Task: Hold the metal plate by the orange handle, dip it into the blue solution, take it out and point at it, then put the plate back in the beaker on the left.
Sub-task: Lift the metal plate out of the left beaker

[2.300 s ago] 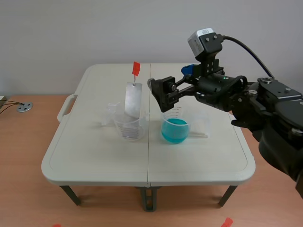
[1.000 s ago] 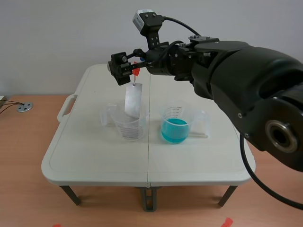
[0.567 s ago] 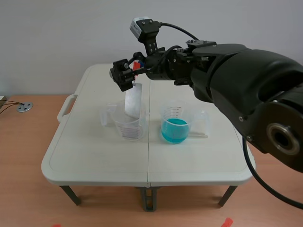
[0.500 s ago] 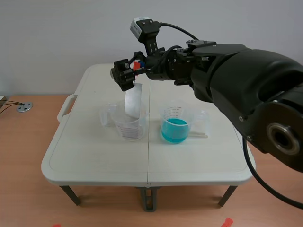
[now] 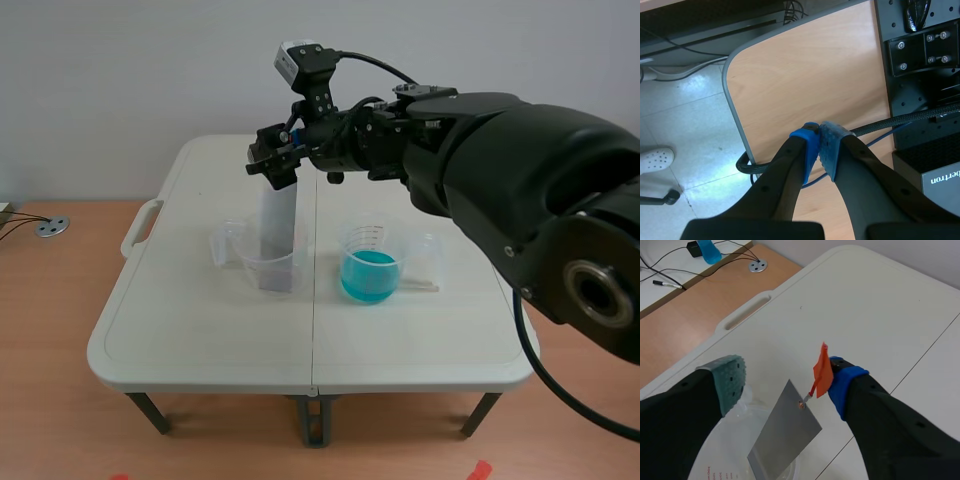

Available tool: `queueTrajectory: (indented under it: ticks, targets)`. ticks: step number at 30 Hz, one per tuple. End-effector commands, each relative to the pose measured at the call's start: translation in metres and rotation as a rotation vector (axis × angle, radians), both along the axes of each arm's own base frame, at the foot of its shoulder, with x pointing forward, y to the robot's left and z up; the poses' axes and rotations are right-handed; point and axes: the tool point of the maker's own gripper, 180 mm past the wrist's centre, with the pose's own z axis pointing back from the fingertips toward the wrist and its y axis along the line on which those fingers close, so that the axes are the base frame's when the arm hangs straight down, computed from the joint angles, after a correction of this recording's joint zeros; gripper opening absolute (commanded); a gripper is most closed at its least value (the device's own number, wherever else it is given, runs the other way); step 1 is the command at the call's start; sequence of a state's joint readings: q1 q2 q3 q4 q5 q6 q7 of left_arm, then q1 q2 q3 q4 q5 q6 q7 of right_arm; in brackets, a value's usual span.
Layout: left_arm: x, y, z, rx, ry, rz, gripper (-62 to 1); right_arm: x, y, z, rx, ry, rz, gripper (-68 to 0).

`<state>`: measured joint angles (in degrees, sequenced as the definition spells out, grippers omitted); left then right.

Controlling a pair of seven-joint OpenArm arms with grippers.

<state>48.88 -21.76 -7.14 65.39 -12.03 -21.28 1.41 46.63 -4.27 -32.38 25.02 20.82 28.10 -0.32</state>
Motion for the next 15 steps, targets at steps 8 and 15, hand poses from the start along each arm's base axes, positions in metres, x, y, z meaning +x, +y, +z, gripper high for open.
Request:
queueTrajectory:
  ticks: [8, 15]
  targets:
    - [0.0025, -0.0044, 0.0031, -0.015, -0.013, -0.004, -59.4, 0.0098, 0.0017, 0.021, 0.027, -0.05, -0.005, -45.7]
    - [0.0025, -0.0044, 0.0031, -0.015, -0.013, -0.004, -59.4, 0.0106, 0.002, 0.0242, 0.04, -0.063, -0.007, -58.9]
